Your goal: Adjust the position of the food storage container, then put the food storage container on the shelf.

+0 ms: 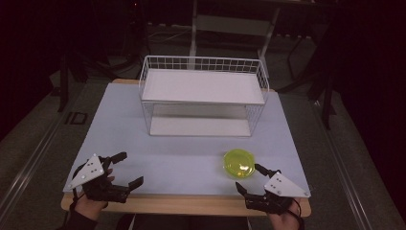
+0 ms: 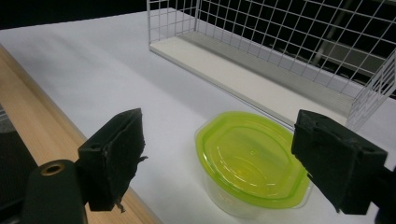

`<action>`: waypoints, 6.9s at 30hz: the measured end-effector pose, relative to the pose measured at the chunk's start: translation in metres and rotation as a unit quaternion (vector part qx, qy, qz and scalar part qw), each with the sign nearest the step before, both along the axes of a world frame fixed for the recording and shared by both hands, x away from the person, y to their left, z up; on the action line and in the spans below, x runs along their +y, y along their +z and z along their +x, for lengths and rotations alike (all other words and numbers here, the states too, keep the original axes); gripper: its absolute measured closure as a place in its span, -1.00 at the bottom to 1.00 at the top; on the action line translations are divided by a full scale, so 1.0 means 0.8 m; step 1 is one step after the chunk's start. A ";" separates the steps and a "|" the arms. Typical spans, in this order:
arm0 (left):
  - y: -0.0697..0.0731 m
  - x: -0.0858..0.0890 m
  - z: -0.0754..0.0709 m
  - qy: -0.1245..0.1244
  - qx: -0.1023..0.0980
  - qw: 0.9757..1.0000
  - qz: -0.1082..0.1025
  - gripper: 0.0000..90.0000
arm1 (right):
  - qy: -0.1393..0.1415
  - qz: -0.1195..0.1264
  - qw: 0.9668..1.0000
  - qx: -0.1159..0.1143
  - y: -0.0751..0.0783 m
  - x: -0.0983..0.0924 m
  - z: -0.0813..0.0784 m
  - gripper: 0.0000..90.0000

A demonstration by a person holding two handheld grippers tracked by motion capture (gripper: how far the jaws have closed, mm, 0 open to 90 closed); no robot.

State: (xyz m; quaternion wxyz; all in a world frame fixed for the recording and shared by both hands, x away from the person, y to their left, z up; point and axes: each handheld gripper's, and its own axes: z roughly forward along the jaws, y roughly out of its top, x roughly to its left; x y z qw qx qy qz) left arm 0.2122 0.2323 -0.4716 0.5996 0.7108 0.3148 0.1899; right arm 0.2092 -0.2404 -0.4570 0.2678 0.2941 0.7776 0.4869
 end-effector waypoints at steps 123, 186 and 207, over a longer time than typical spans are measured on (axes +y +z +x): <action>0.000 -0.011 -0.003 -0.032 -0.016 0.999 0.020 -0.99 | 0.010 -0.114 0.963 0.245 -0.079 0.100 0.147 1.00; 0.051 -0.093 0.058 -0.086 0.100 0.991 0.027 -0.99 | 0.033 -0.040 0.993 0.106 0.042 0.061 0.101 -0.62; -0.006 -0.147 0.110 -0.019 0.242 0.969 0.034 -0.90 | 0.013 0.021 0.970 0.242 0.000 0.092 0.143 -0.68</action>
